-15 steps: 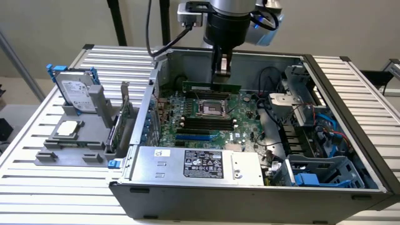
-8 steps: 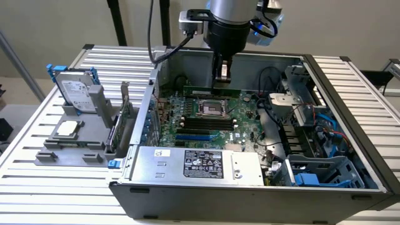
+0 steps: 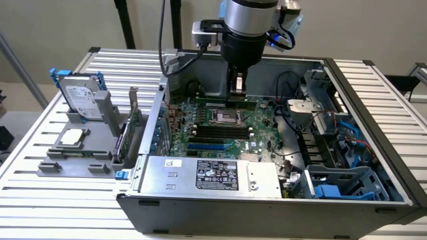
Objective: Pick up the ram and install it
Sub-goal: 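Insert the ram into the slot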
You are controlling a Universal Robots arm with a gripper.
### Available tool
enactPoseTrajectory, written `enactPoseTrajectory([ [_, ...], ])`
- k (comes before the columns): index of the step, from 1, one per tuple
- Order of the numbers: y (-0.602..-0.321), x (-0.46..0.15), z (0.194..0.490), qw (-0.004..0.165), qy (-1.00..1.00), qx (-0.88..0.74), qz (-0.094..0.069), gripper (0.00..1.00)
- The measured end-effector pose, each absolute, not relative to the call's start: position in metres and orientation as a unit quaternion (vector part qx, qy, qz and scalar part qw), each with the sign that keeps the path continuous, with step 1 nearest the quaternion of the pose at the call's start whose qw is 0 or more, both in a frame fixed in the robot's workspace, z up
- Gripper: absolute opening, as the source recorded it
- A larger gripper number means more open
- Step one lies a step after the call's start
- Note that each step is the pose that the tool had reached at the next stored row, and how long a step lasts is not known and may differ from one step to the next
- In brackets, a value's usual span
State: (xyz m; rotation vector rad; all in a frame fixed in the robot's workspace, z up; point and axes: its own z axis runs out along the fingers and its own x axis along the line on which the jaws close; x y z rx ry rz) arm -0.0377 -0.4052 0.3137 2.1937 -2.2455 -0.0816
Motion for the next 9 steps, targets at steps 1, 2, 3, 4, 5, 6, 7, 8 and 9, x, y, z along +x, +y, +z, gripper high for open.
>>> enactPoseTrajectory([
  [1, -0.406, -0.037, 0.312, 0.001, -0.715, 0.699, -0.026, 0.14],
  [2, -0.406, -0.037, 0.310, 0.001, -0.715, 0.699, -0.026, 0.14],
  [3, -0.407, -0.037, 0.308, 0.001, -0.715, 0.699, -0.026, 0.14],
  [4, -0.407, -0.037, 0.306, 0.001, -0.715, 0.699, -0.026, 0.14],
  [5, -0.408, -0.037, 0.305, 0.001, -0.715, 0.698, -0.026, 0.14],
  [6, -0.408, -0.036, 0.303, 0.001, -0.715, 0.698, -0.026, 0.14],
  [7, -0.409, -0.036, 0.301, 0.001, -0.715, 0.698, -0.026, 0.14],
  [8, -0.409, -0.036, 0.299, 0.000, -0.715, 0.698, -0.026, 0.14],
  [9, -0.410, -0.036, 0.297, 0.000, -0.715, 0.698, -0.026, 0.14],
])
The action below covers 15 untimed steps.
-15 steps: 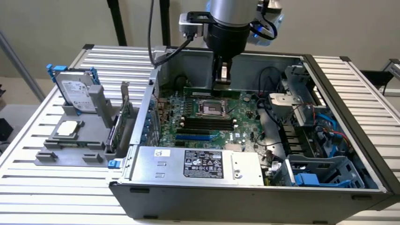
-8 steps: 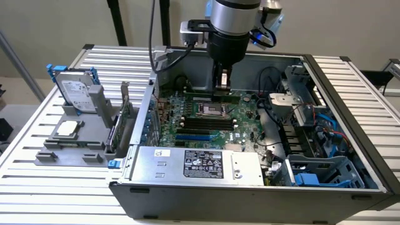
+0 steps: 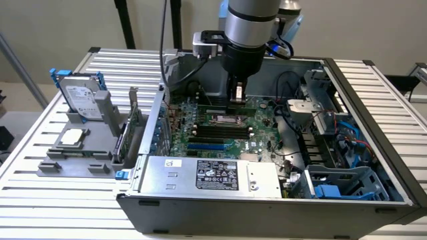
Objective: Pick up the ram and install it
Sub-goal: 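Insert the ram into the slot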
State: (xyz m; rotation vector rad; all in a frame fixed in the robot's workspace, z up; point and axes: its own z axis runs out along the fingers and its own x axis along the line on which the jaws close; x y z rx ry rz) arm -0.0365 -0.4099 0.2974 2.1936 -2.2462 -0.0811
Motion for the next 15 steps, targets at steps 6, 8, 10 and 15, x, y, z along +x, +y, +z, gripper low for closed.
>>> enactPoseTrajectory([
  [6, -0.412, -0.036, 0.286, 0.000, -0.716, 0.698, -0.026, 0.14],
  [8, -0.412, -0.036, 0.283, 0.000, -0.716, 0.697, -0.026, 0.14],
  [10, -0.412, -0.036, 0.279, 0.000, -0.717, 0.697, -0.026, 0.14],
  [15, -0.412, -0.036, 0.270, 0.000, -0.717, 0.696, -0.026, 0.14],
])
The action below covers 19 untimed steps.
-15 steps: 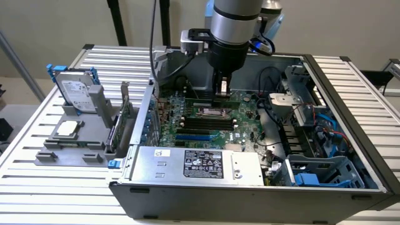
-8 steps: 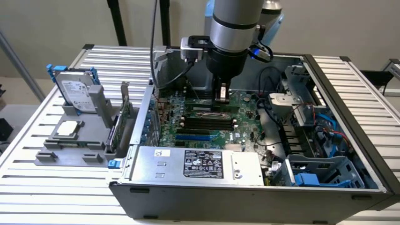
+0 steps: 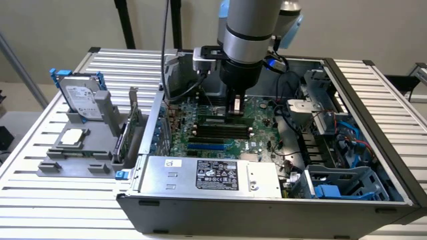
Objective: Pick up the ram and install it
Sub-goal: 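Insert the ram into the slot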
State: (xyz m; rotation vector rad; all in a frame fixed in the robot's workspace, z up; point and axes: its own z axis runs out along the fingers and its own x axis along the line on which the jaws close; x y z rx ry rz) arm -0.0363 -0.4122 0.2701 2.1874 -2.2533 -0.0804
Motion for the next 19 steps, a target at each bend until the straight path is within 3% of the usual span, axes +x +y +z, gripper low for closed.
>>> enactPoseTrajectory([
  [19, -0.405, -0.036, 0.237, 0.002, -0.720, 0.693, -0.024, 0.14],
])
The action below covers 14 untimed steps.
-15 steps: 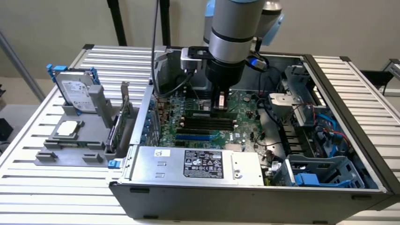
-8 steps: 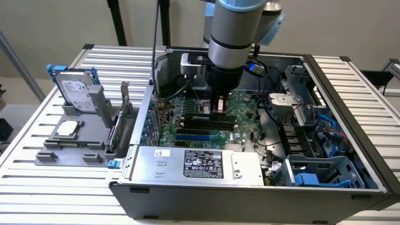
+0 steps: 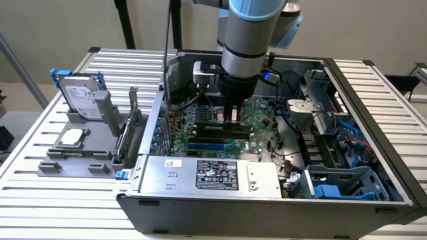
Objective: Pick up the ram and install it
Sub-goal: 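Insert the ram into the slot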
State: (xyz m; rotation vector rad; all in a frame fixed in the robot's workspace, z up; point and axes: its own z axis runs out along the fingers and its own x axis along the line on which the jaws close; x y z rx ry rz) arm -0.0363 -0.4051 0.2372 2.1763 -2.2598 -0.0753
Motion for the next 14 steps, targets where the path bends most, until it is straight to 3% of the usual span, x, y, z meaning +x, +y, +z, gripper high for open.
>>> enactPoseTrajectory([
  [14, -0.4050, -0.0363, 0.2324, 0.005, -0.720, 0.694, -0.016, 0.14],
])
